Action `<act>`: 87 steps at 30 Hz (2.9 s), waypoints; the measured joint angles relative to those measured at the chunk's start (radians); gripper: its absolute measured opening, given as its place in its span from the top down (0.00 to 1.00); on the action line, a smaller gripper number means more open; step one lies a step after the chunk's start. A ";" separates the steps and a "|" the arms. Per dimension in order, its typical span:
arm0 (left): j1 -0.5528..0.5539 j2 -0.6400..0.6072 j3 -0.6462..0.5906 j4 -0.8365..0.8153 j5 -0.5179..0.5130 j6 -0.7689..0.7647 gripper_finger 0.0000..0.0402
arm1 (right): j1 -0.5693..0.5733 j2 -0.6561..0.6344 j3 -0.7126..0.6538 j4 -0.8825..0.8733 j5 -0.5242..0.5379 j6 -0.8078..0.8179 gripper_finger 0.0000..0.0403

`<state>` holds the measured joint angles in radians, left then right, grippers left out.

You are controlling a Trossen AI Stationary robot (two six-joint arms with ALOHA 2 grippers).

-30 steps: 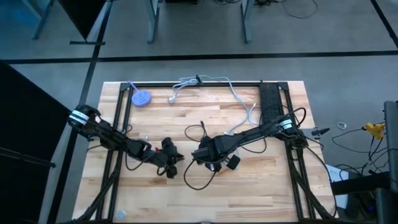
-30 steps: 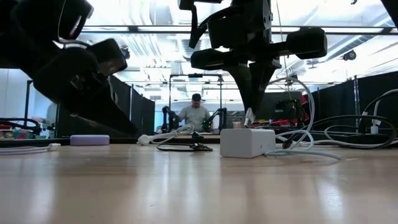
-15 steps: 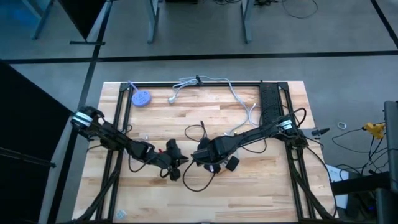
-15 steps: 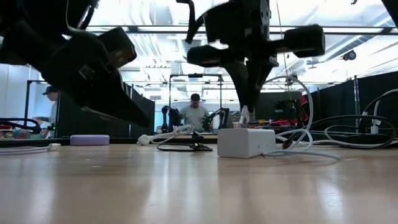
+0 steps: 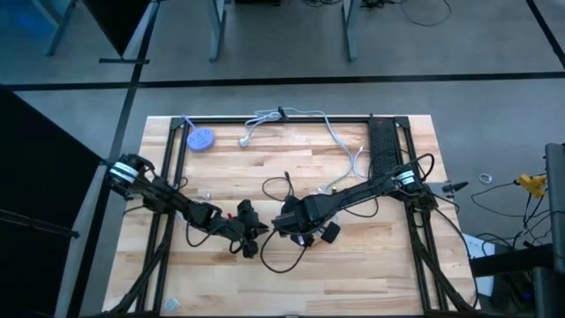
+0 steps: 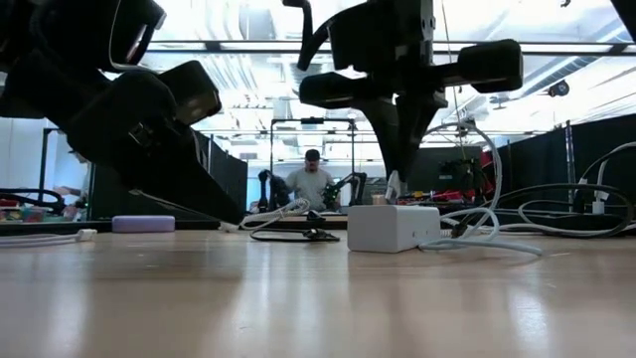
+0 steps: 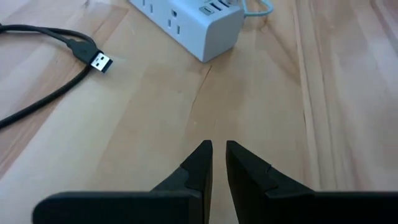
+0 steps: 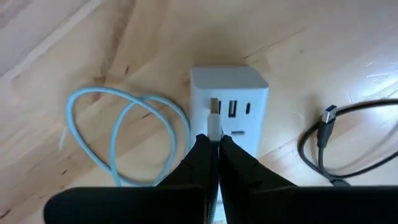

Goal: Insert USB
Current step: Insert the blue charger cable into the white outlet extension

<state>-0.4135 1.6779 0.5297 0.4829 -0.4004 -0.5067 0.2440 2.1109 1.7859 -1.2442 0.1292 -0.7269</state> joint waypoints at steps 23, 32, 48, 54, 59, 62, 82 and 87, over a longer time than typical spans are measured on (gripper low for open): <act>-0.017 0.000 0.000 0.066 0.000 -0.001 0.92 | 0.000 0.008 0.007 -0.002 0.022 -0.022 1.00; -0.025 0.000 0.000 0.140 0.000 0.017 0.92 | 0.000 0.024 0.003 -0.001 0.029 -0.002 1.00; -0.016 0.100 0.219 0.224 -0.053 0.228 0.92 | -0.012 0.020 0.120 0.000 0.052 0.015 1.00; -0.014 0.132 0.261 0.135 -0.188 0.220 0.92 | -0.004 0.020 0.120 -0.003 0.046 0.046 1.00; -0.001 0.138 0.248 0.135 -0.204 0.183 0.92 | 0.004 0.019 0.127 -0.003 0.047 0.050 1.00; 0.005 0.138 0.246 0.139 -0.203 0.182 0.92 | 0.004 0.019 0.147 0.000 0.047 0.051 1.00; 0.019 0.137 0.212 0.091 -0.212 0.163 0.92 | 0.004 0.019 0.238 0.002 -0.007 0.085 1.00; 0.019 0.137 0.193 0.090 -0.211 0.140 0.92 | -0.005 0.018 0.227 -0.068 -0.018 0.177 1.00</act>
<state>-0.3943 1.8153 0.7228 0.5724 -0.6117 -0.3663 0.2389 2.1288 2.0130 -1.3119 0.1110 -0.5497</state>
